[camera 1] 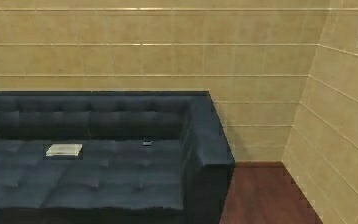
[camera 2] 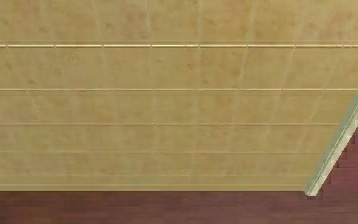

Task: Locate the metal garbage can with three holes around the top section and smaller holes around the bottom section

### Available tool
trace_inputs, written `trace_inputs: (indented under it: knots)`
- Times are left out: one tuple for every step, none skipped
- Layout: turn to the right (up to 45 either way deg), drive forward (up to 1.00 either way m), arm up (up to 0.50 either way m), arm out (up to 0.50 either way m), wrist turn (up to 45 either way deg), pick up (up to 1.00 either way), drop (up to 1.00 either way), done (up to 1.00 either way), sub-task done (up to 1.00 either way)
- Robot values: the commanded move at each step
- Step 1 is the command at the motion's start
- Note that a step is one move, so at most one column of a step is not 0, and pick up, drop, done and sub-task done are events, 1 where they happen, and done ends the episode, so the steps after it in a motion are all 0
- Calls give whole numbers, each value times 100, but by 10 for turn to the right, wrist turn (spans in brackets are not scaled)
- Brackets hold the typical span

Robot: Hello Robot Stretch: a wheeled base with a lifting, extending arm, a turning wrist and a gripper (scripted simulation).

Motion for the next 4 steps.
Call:
trace_inputs:
  knots:
    - [0, 30, 0, 0, 0, 0, 0, 0, 0]
    - [450, 0, 0, 0, 0, 0, 0, 0, 0]
    - [450, 0, 0, 0, 0, 0, 0, 0, 0]
    - [360, 0, 0, 0, 0, 0, 0, 0, 0]
